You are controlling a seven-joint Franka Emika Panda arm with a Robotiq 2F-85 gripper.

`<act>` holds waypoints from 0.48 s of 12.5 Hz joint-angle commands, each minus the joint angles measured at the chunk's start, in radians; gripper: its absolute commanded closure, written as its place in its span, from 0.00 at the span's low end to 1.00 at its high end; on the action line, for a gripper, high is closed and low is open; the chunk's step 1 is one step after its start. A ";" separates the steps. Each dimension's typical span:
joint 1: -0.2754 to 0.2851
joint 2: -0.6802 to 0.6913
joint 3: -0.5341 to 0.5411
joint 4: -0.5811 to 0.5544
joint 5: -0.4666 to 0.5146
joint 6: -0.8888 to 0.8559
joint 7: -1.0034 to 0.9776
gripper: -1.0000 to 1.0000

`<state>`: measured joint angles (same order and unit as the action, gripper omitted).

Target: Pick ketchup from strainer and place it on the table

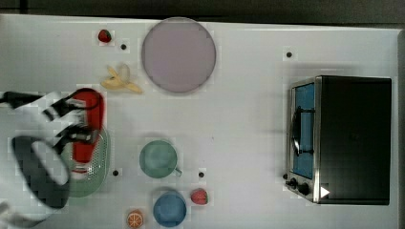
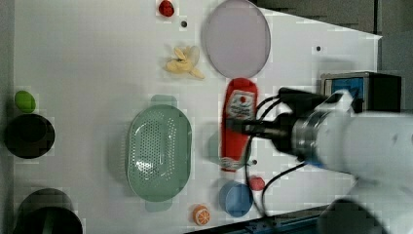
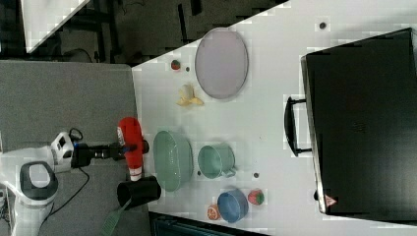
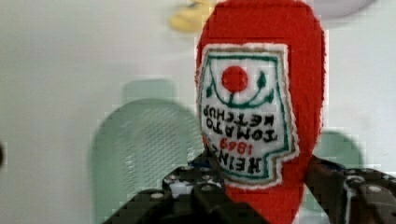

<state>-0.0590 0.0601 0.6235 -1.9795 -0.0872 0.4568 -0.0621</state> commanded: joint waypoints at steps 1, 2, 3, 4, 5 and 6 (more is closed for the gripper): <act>-0.113 0.000 -0.111 0.035 0.007 -0.044 -0.208 0.44; -0.126 -0.004 -0.151 0.038 0.007 -0.044 -0.240 0.44; -0.138 -0.006 -0.193 0.037 0.007 -0.044 -0.269 0.44; -0.148 -0.007 -0.235 0.037 0.007 -0.043 -0.297 0.44; -0.155 -0.007 -0.277 0.036 0.007 -0.043 -0.329 0.44; -0.160 -0.006 -0.316 0.033 0.007 -0.043 -0.363 0.44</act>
<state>-0.2030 0.0718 0.3279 -1.9678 -0.0858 0.4177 -0.3232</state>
